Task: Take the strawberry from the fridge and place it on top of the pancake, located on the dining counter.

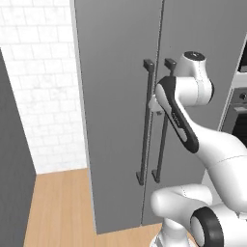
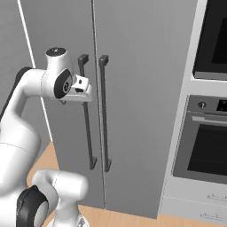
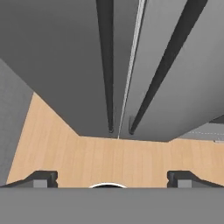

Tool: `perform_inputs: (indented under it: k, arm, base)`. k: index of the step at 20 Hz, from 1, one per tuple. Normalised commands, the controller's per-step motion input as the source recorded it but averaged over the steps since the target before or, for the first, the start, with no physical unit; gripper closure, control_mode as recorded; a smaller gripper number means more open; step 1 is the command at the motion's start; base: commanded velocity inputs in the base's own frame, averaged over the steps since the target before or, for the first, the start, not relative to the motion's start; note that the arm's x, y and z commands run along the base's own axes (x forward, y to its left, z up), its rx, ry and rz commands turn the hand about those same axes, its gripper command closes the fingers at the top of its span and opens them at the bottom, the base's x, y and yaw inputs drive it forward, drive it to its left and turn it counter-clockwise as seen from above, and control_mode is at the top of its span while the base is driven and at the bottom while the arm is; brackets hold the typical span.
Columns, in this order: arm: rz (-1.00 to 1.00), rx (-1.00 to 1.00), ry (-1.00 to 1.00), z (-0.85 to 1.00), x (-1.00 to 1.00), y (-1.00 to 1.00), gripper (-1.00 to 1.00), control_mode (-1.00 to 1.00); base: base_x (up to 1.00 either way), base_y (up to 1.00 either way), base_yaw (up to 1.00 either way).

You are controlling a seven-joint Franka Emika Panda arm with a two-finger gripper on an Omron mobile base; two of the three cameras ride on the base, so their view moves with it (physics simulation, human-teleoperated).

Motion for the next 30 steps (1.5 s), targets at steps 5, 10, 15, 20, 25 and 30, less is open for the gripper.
perform_inputs:
  k: [5,10,15,20,25,30]
  arm:
    - [0.0,0.0,0.0,0.0,0.0,0.0,-1.0,1.0]
    - [0.0,0.0,0.0,0.0,0.0,0.0,-1.0,1.0]
    - [0.0,0.0,0.0,0.0,0.0,0.0,-1.0,1.0]
    - [0.0,0.0,0.0,0.0,0.0,0.0,-1.0,1.0]
    - [0.0,0.0,0.0,0.0,0.0,0.0,-1.0,1.0]
    - [0.0,0.0,0.0,0.0,0.0,0.0,-1.0,1.0]
  base:
    - [-0.27,-0.45,0.0]
    - [-0.22,-0.09,0.0]
    - [-0.26,-0.02,0.0]
    - [-0.18,0.0,0.0]
    - [-0.32,-0.02,0.0]
    - [-0.56,-0.06,0.0]
